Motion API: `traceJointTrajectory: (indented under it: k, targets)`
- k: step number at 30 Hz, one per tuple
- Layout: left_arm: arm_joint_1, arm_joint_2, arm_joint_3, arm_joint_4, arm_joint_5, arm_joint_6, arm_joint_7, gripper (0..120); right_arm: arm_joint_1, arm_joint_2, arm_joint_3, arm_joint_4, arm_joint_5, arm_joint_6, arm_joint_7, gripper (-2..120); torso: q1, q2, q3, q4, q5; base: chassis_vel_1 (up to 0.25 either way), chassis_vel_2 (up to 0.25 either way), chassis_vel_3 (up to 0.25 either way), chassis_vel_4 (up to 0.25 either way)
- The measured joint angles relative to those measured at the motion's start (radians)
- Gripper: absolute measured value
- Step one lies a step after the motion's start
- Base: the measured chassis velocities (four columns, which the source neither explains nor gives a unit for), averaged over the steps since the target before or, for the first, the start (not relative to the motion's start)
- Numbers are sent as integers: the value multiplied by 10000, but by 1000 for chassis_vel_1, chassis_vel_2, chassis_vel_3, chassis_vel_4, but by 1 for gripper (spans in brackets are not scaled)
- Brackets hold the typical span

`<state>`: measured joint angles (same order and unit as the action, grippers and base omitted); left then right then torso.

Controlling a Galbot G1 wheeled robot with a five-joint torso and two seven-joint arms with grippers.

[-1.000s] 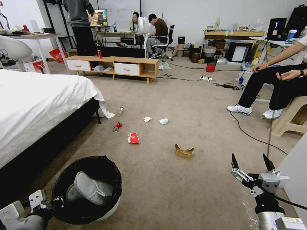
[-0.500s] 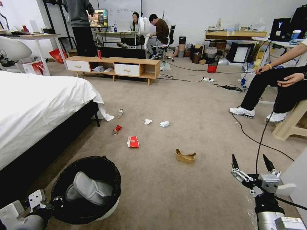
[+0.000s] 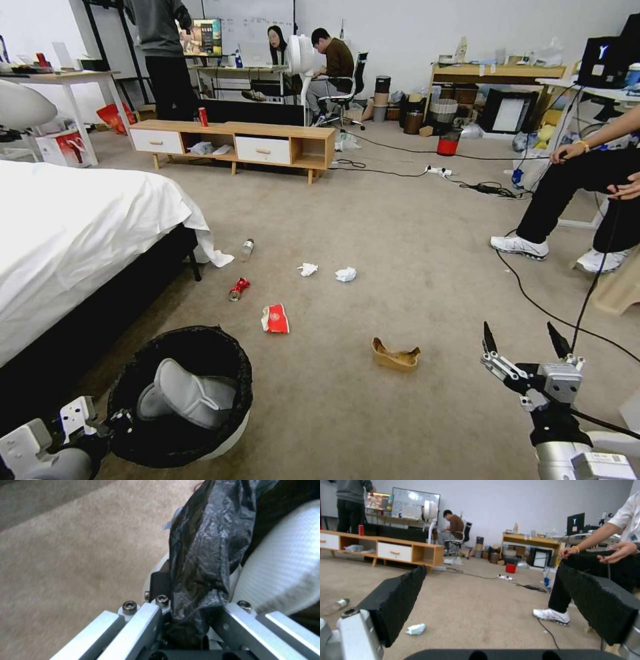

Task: Pick up the trash bin, then pick up the garbage from the floor and place it into the trash bin.

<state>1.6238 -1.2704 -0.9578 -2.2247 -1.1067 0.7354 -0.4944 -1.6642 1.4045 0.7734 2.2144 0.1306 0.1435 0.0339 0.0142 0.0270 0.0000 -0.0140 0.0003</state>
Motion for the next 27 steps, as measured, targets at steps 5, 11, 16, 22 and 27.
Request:
traceJointTrajectory:
  k: [5,11,16,22,27]
  targets:
    - [-19,4,3,16,1,0,0,1,54,-24,-1,-13,26,0,14,100,-1,-1,0,0,-4,-188,169,181,-172]
    - [-37,22,3,25,1,0,-1,1,78,-58,-7,-14,61,0,16,100,3,-1,2,0,-3,-109,125,111,-108]
    - [-27,27,-6,25,-3,0,-5,1,60,-62,-2,-7,61,0,12,100,0,1,0,1,-3,-6,-8,0,-5]
    - [-12,47,-36,31,-4,0,-14,1,42,-71,38,21,46,-22,2,100,-1,2,-1,1,-3,0,0,0,0]
    - [-12,47,-37,30,-6,0,-16,1,25,-72,52,28,33,-35,2,100,-2,3,-1,1,-4,0,0,0,0]
